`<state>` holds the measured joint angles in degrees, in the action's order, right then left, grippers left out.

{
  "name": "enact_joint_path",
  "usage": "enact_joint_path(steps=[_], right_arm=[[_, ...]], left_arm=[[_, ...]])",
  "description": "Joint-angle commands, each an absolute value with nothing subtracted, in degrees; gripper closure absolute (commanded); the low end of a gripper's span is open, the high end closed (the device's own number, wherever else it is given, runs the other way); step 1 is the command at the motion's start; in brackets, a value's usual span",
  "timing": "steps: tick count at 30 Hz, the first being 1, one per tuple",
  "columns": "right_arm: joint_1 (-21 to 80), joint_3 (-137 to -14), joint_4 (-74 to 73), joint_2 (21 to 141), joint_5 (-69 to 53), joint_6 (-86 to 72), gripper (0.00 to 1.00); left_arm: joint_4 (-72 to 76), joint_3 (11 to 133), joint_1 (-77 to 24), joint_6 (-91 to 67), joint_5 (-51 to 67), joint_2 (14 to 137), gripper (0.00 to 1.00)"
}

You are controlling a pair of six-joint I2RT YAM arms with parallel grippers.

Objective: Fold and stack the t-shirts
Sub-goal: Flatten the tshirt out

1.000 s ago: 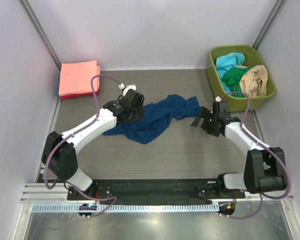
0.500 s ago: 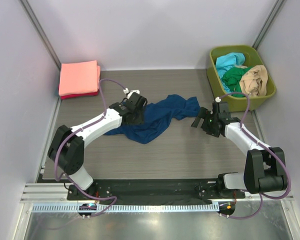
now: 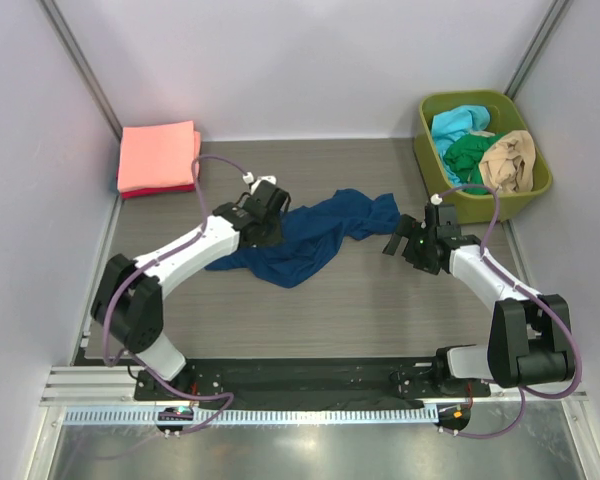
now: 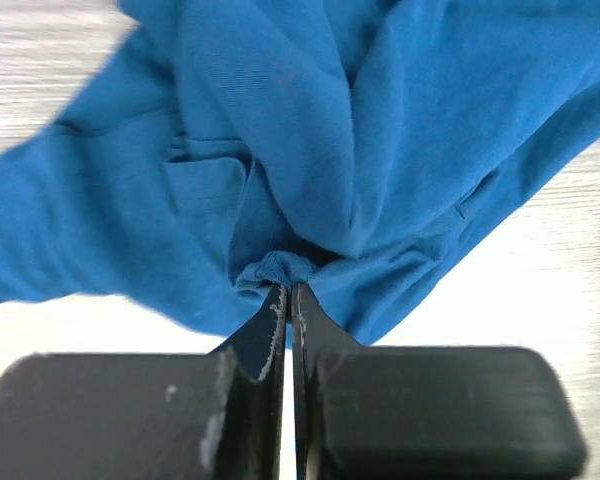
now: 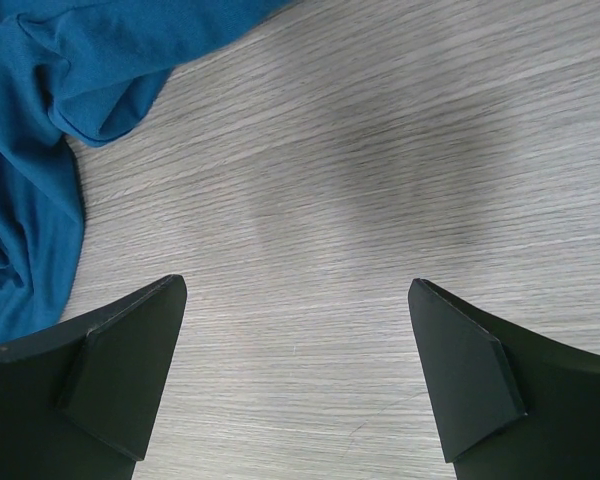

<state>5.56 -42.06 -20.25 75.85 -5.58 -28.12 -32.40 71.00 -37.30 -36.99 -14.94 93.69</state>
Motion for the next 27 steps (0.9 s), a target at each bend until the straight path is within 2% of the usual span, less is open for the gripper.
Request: enact_joint_path(steps=[1,7,16,21,27], right_arm=[[5.8,-42.1,-19.5,73.6,-4.5,-27.7,0.00],[5.7,-43.3,-18.5,73.8,-4.0,-29.2,0.00],[6.4,-49.5,-14.2,82.0,-6.8,-33.1,0.00],[9.7,-53.6,-11.9,90.9,-8.7,-35.1,0.01],[12.0,-56.7,-8.3,98.8,-8.5,-36.7,0.04]], left_arm=[[-37.0,75.8,-33.8,-35.8,-17.7,82.3,1.00],[-46.3,77.9,-29.5,-30.4,-27.5,63.0,1.00],[-52.9,61.3,-29.1,-33.8,-28.5,44.5,1.00],[-54.3,54.7,-29.0,-34.8,-29.0,38.8,1.00],[-53.6,53.3,-29.0,-34.1,-30.1,37.0,1.00]])
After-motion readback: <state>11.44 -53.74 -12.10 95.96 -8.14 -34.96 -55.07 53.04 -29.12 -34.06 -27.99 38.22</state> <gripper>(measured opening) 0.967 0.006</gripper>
